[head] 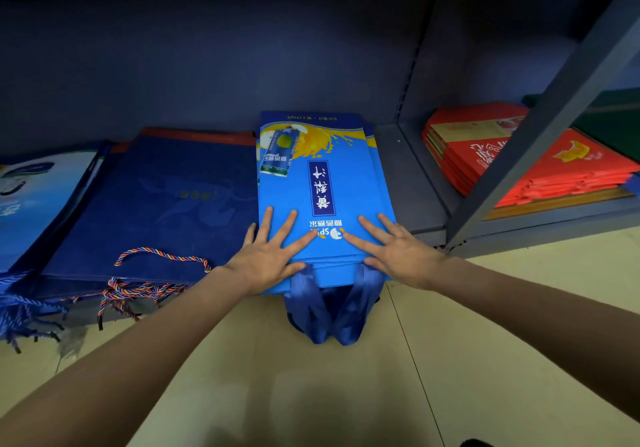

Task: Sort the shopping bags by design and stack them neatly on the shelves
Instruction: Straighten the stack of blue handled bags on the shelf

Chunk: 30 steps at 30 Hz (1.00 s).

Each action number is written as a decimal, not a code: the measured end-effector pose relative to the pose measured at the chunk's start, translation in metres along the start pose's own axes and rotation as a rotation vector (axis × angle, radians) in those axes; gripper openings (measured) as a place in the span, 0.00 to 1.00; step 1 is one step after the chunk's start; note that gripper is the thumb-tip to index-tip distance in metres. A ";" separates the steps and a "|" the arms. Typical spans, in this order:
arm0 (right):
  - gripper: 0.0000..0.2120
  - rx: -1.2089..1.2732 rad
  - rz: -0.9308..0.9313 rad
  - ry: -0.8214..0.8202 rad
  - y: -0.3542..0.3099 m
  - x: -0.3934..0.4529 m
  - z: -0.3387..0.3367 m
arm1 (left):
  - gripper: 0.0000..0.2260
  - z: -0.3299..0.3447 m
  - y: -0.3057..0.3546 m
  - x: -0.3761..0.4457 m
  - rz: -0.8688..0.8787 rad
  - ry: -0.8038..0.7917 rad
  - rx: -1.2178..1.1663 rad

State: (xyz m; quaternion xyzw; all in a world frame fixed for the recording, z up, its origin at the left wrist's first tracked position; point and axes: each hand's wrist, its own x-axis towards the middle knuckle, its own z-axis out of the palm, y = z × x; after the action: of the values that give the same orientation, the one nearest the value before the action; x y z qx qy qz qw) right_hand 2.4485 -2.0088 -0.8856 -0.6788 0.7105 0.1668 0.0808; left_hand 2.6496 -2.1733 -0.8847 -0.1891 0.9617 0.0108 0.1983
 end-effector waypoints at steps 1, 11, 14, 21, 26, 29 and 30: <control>0.25 -0.089 -0.051 0.005 0.000 -0.001 0.000 | 0.26 -0.002 0.000 0.002 0.005 -0.010 0.006; 0.27 -0.119 0.006 0.115 -0.001 -0.009 -0.021 | 0.30 -0.028 -0.007 0.003 0.063 -0.089 0.307; 0.30 -0.114 0.037 0.141 0.018 -0.009 -0.041 | 0.31 -0.035 0.001 0.006 0.033 -0.074 0.332; 0.28 -0.127 0.006 0.183 0.039 -0.007 -0.060 | 0.31 -0.053 -0.008 -0.003 0.112 0.067 0.530; 0.20 -0.083 -0.139 0.400 0.045 -0.011 -0.063 | 0.30 -0.055 -0.013 -0.005 0.209 0.247 0.414; 0.17 -0.067 -0.145 0.514 0.044 -0.015 -0.061 | 0.29 -0.056 -0.016 -0.003 0.220 0.315 0.388; 0.17 -0.057 -0.147 0.520 0.043 -0.015 -0.059 | 0.32 -0.054 -0.014 -0.002 0.187 0.300 0.347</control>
State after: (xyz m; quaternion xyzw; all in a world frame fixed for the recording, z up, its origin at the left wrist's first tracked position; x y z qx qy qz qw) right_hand 2.4136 -2.0144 -0.8201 -0.7508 0.6511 0.0006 -0.1115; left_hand 2.6361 -2.1911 -0.8333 -0.0619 0.9811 -0.1645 0.0808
